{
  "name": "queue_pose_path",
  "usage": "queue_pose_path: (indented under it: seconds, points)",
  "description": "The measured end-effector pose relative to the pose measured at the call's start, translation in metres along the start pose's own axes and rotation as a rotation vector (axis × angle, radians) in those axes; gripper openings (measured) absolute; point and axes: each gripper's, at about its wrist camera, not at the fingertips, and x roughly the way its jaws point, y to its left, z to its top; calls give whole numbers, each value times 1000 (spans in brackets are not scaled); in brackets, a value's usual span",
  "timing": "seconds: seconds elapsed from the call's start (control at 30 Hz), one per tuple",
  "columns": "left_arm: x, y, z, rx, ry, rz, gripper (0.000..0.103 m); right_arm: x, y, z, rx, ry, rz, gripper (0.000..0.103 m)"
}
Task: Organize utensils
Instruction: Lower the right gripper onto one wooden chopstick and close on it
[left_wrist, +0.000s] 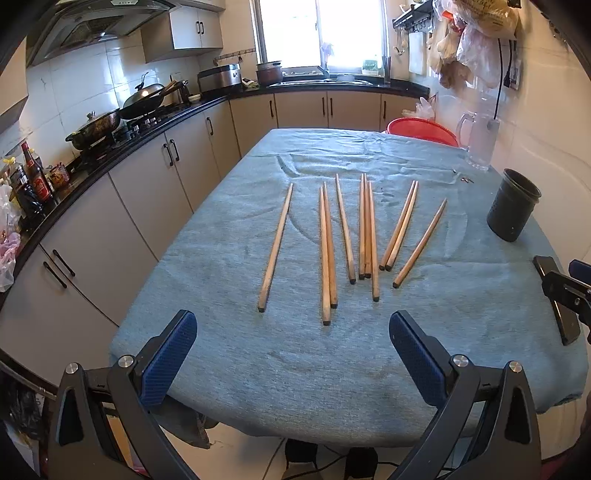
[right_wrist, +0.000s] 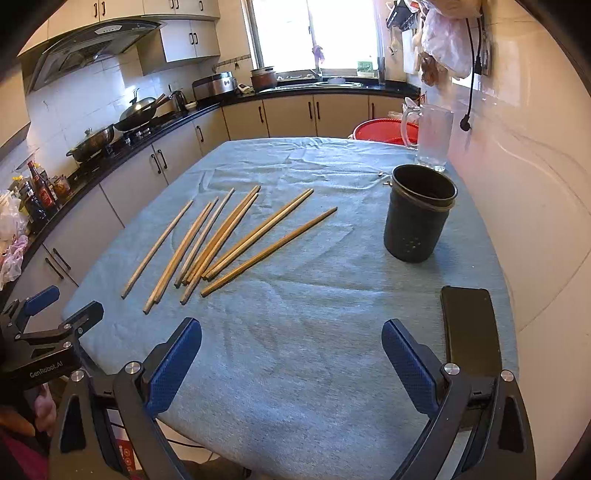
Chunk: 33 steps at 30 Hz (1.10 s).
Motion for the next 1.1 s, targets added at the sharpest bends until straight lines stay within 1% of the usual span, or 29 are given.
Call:
queue_pose_path:
  seconds: [0.23, 0.33, 0.43, 0.53, 0.6, 0.63, 0.7, 0.77, 0.83, 0.87, 0.97, 1.03, 1.1]
  points:
    - [2, 5, 0, 19, 9, 6, 103, 11, 5, 2, 8, 19, 12, 100]
    - [7, 13, 5, 14, 7, 6, 103, 17, 5, 7, 21, 24, 5, 100]
    - [17, 23, 17, 11, 18, 0, 103, 23, 3, 18, 48, 24, -17, 100]
    - [27, 36, 36, -1, 30, -12, 103, 30, -6, 30, 106, 43, -43, 100]
    - [36, 45, 49, -2, 46, -30, 103, 41, -13, 41, 159, 85, -58, 98]
    - [43, 49, 57, 3, 65, -46, 103, 47, -15, 46, 181, 104, -63, 95]
    - [59, 55, 69, 17, 110, -43, 103, 59, -17, 55, 217, 136, -71, 90]
    - [76, 60, 80, 22, 152, -57, 103, 74, -16, 64, 242, 182, -70, 76]
    - [87, 64, 87, 27, 177, -70, 103, 88, -13, 71, 270, 207, -63, 74]
    - [95, 67, 92, 25, 190, -90, 103, 94, -12, 74, 274, 215, -66, 67]
    - [110, 71, 102, 29, 209, -153, 103, 122, -12, 86, 318, 270, -84, 57]
    - [120, 73, 107, 31, 220, -176, 99, 135, -16, 92, 359, 285, -85, 50]
    - [133, 73, 113, 41, 239, -195, 94, 152, -20, 99, 384, 310, -105, 49]
